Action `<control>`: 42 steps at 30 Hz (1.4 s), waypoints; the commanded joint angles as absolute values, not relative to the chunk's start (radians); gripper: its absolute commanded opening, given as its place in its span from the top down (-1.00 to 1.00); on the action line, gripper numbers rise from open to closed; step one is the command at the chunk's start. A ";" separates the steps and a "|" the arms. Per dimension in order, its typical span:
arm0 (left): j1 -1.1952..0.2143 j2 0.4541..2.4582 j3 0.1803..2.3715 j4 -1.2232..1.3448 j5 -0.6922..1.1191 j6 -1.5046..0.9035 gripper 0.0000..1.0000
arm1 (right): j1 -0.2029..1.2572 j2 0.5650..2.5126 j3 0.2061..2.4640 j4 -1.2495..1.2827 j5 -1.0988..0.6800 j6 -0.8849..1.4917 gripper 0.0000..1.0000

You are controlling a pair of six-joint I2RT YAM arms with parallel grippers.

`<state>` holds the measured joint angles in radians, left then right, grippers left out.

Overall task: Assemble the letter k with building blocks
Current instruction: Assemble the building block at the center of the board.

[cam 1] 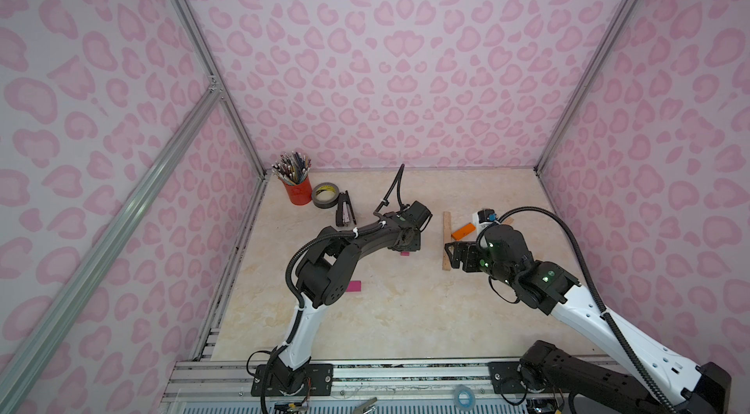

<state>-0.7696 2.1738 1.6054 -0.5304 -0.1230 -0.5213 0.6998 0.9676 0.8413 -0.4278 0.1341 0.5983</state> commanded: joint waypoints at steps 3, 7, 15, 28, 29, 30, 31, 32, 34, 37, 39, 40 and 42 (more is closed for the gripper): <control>-0.770 2.172 1.618 -0.544 -0.147 -0.512 0.18 | 0.700 0.969 0.835 -0.419 0.132 0.606 -0.84; -0.770 2.169 1.618 -0.543 -0.144 -0.511 0.19 | 0.699 0.971 0.834 -0.417 0.132 0.608 -0.84; -0.770 2.176 1.625 -0.540 -0.134 -0.505 0.27 | 0.698 0.973 0.833 -0.415 0.132 0.612 -0.84; -0.770 2.186 1.635 -0.543 -0.135 -0.508 0.27 | 0.695 0.971 0.833 -0.415 0.131 0.615 -0.84; -0.770 2.186 1.635 -0.545 -0.135 -0.508 0.26 | 0.695 0.971 0.833 -0.416 0.132 0.615 -0.84; -0.770 2.187 1.635 -0.543 -0.134 -0.508 0.25 | 0.695 0.971 0.832 -0.416 0.132 0.615 -0.84; -0.770 2.187 1.635 -0.543 -0.133 -0.508 0.24 | 0.695 0.971 0.831 -0.416 0.132 0.615 -0.84; -0.770 2.187 1.635 -0.542 -0.132 -0.508 0.24 | 0.695 0.971 0.831 -0.416 0.132 0.615 -0.85; -0.770 2.188 1.638 -0.543 -0.132 -0.507 0.24 | 0.694 0.969 0.830 -0.416 0.132 0.615 -0.84; -0.770 2.189 1.641 -0.546 -0.136 -0.506 0.24 | 0.693 0.969 0.830 -0.415 0.130 0.617 -0.84; -0.770 2.188 1.641 -0.546 -0.137 -0.509 0.24 | 0.693 0.968 0.831 -0.416 0.130 0.615 -0.84; -0.770 2.187 1.641 -0.545 -0.137 -0.509 0.23 | 0.693 0.968 0.831 -0.416 0.130 0.616 -0.84; -0.770 2.184 1.641 -0.545 -0.135 -0.511 0.18 | 0.693 0.968 0.831 -0.416 0.130 0.615 -0.84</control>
